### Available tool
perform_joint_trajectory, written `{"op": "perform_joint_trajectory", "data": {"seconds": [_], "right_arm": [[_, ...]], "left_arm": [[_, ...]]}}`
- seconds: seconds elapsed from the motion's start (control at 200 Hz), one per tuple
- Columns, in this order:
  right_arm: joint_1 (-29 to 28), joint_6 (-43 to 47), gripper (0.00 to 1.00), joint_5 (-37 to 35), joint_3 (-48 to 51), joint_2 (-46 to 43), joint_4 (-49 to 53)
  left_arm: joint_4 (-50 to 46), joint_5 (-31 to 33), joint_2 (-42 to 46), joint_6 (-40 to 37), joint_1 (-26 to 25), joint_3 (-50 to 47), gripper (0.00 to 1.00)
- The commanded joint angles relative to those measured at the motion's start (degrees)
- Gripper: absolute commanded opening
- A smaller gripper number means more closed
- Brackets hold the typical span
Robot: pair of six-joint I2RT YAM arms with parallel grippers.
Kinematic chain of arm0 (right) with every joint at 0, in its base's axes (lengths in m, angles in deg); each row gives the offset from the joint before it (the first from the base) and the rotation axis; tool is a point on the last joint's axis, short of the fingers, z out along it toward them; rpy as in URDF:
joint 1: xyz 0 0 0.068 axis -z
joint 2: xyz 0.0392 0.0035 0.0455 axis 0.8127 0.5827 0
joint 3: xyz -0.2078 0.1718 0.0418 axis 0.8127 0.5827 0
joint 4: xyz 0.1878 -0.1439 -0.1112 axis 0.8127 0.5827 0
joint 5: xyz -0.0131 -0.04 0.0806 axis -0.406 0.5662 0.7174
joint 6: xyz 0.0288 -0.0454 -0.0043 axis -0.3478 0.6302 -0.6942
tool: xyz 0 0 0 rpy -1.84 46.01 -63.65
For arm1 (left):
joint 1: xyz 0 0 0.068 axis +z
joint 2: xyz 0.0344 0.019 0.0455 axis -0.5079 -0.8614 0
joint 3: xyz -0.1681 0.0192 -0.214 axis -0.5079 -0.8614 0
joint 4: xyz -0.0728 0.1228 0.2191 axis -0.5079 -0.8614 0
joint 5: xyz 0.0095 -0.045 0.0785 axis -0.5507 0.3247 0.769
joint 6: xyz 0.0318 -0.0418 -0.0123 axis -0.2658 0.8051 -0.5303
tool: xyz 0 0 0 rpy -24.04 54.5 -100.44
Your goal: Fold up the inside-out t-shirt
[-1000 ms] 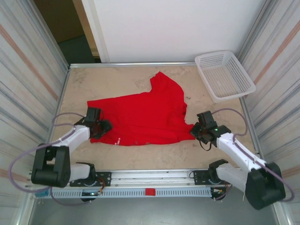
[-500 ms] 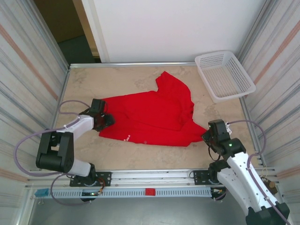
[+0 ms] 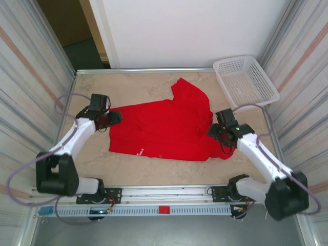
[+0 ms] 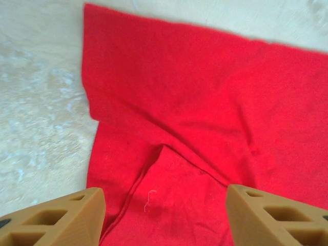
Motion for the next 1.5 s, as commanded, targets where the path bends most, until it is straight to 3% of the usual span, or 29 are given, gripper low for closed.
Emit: {"op": "perform_joint_trajectory", "data": {"seconds": [0.0, 0.451, 0.486, 0.686, 0.922, 0.987, 1.117, 1.272, 1.493], "right_arm": [[-0.1, 7.8, 0.64, 3.4, -1.6, 4.9, -3.3], [1.7, 7.8, 0.62, 4.7, 0.7, 8.4, -6.6], [1.8, 7.9, 0.62, 4.7, 0.7, 8.5, -6.7], [3.2, 8.3, 0.62, 5.9, 0.1, 10.5, -7.9], [3.7, 9.0, 0.60, 8.9, -1.2, 16.2, -10.8], [3.7, 8.9, 0.49, 9.3, -1.5, 17.9, -11.6], [3.7, 8.9, 0.00, 9.0, -1.8, 17.1, -10.8], [3.7, 9.1, 0.00, 8.0, -2.3, 6.5, -4.1], [3.9, 10.2, 0.00, 5.9, -8.8, -9.2, 6.2]], "left_arm": [[-2.9, -0.3, -5.7, -3.5, -1.5, 1.9, 0.61], [1.7, 0.5, -15.0, -3.3, -3.6, 3.6, 0.52], [2.1, 0.4, -15.7, -3.3, -3.6, 3.8, 0.48], [2.9, 0.2, -16.5, -4.0, -4.5, 4.5, 0.00], [2.6, 0.2, -11.9, -3.6, -4.8, 2.0, 0.00], [2.5, 0.0, -10.7, -3.3, -4.8, 1.4, 0.00], [2.2, -0.7, -8.2, -2.6, -4.8, 0.5, 0.00], [0.6, -2.6, -2.0, -1.0, -5.0, -0.2, 0.00], [-0.9, -1.7, 13.9, 2.8, -4.7, -1.2, 0.00]]}}
